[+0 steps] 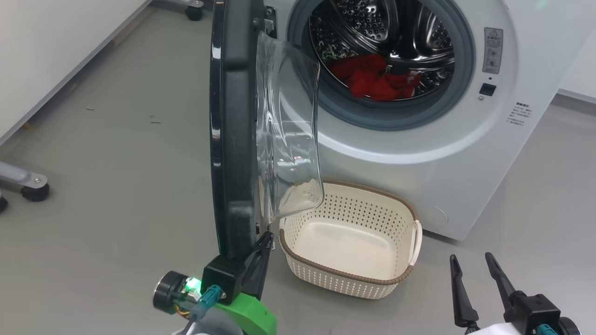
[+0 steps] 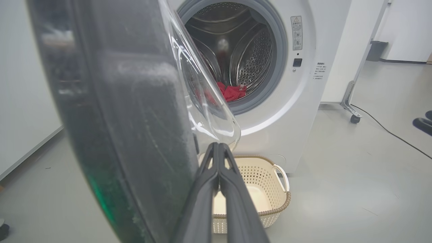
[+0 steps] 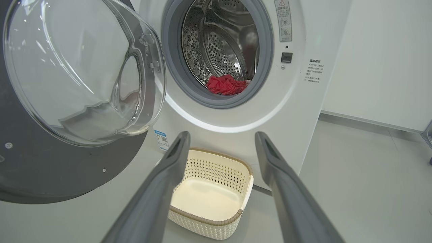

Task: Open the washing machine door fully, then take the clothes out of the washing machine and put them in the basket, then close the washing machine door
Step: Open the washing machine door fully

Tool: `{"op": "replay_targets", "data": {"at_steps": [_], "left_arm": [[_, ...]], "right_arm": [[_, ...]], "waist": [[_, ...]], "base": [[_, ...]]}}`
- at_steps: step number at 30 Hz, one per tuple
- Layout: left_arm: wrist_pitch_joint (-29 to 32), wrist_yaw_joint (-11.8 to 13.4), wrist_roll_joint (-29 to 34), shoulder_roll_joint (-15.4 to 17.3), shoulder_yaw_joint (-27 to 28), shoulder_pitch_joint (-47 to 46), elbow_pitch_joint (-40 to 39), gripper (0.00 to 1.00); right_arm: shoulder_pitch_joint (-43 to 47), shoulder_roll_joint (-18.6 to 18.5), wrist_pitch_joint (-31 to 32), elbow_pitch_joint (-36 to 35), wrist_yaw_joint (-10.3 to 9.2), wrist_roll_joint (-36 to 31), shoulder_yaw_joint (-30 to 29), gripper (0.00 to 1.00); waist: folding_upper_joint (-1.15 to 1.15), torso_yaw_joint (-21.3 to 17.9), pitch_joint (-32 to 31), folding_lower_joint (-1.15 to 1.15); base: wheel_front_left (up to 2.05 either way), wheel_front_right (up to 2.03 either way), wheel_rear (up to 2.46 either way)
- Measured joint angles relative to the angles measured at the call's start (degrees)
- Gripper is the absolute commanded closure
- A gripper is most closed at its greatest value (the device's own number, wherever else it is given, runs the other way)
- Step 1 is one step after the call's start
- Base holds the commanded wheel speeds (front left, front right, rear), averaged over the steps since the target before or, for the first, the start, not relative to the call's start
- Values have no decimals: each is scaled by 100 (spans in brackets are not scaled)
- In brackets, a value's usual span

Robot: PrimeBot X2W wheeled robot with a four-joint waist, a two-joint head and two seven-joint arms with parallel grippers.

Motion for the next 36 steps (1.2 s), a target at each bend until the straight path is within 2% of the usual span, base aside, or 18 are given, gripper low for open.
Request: {"op": "replay_targets", "data": {"at_steps": [10, 19, 36], "left_arm": [[1, 15, 0, 216, 500, 309, 34, 100], [-9, 20, -7, 342, 1226, 394, 143, 100], [-212, 24, 10, 233, 2849, 426, 571, 100]], "right_arm": [[0, 32, 0, 38, 52, -9, 103, 0], [-2, 40, 0, 119, 99, -35, 158, 0], [-10, 46, -1, 113, 99, -59, 77, 0]], "waist": [[0, 103, -59, 0], [0, -60, -59, 0], [0, -474, 102, 0]], "base": [[0, 0, 0], [0, 0, 0], [0, 0, 0]]}}
